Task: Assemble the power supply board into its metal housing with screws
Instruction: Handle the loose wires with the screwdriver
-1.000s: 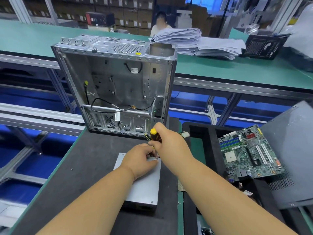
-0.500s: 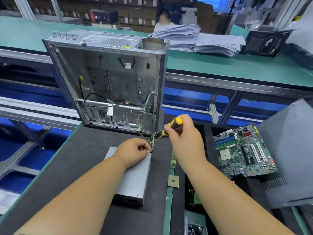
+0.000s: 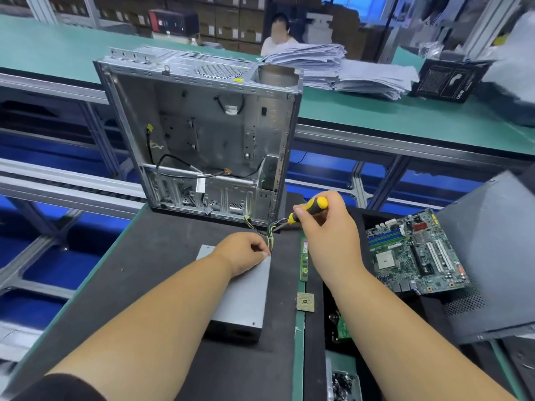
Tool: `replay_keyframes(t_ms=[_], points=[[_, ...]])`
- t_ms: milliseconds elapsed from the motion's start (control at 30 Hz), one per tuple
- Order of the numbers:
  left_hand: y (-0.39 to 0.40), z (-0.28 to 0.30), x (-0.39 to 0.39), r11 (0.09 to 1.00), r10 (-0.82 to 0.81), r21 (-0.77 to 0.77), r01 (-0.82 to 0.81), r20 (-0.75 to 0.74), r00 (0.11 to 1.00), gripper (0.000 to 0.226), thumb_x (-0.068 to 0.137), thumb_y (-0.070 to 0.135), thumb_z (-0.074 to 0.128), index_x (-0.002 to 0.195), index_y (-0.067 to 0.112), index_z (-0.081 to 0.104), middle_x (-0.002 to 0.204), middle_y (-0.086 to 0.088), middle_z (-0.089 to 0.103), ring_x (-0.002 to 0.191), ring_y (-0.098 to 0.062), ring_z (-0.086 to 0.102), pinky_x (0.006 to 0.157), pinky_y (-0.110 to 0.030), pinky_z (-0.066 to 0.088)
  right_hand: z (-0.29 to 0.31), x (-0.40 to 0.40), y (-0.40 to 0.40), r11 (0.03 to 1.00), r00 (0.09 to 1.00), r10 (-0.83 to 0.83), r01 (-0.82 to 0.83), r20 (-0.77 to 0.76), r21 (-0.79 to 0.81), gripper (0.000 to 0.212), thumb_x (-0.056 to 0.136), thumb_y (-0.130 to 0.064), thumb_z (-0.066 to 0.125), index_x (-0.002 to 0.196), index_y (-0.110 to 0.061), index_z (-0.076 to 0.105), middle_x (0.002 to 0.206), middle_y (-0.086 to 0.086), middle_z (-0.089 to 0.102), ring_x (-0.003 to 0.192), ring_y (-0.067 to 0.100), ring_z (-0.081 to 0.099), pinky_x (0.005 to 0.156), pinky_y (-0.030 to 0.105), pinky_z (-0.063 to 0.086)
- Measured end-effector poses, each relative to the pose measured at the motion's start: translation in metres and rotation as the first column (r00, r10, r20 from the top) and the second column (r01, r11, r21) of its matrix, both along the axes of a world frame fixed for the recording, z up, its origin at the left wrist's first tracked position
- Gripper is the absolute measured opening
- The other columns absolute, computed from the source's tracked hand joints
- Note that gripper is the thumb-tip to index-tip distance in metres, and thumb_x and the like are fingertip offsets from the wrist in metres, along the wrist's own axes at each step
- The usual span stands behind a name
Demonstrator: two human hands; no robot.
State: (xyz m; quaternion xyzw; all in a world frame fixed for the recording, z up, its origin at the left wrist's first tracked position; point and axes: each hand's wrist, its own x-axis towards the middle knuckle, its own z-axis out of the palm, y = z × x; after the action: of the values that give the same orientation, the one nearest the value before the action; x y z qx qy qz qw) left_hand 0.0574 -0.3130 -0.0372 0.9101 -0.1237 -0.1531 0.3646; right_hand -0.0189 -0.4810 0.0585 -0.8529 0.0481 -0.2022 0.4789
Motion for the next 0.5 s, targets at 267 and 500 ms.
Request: replay_keyframes(t_ms=[267, 500], points=[[0.066, 0.001, -0.006, 0.987, 0.089, -0.152, -0.049, 0.265, 0.960, 0.013, 0.089, 0.021, 0.066, 0.100, 0.024, 0.071, 0.105, 0.006, 0.063, 0.102, -0.010, 0.053, 0.094, -0.025, 0.042, 0.013, 0.002, 0.057, 0.999, 0.999, -0.039, 0.039, 0.009, 0.003, 0.018, 0.093, -0.027, 0.064, 0.087, -0.030, 0.048, 0.086, -0.023, 0.069, 0.079, -0.002, 0.064, 0.060, 0.015, 0.043], [0.230, -0.027, -0.021, 0.928, 0.371, -0.035, -0.370, 0.143, 0.917, 0.018, 0.085, 0.018, 0.068, 0.091, 0.034, 0.064, 0.092, 0.012, 0.064, 0.088, -0.011, 0.063, 0.081, -0.029, 0.050, 0.010, 0.017, 0.151, 0.998, 0.997, 0.052, -0.051, -0.052, 0.030, 0.017, 0.093, -0.027, 0.064, 0.088, -0.029, 0.048, 0.085, -0.024, 0.069, 0.080, -0.005, 0.063, 0.066, 0.026, 0.046]])
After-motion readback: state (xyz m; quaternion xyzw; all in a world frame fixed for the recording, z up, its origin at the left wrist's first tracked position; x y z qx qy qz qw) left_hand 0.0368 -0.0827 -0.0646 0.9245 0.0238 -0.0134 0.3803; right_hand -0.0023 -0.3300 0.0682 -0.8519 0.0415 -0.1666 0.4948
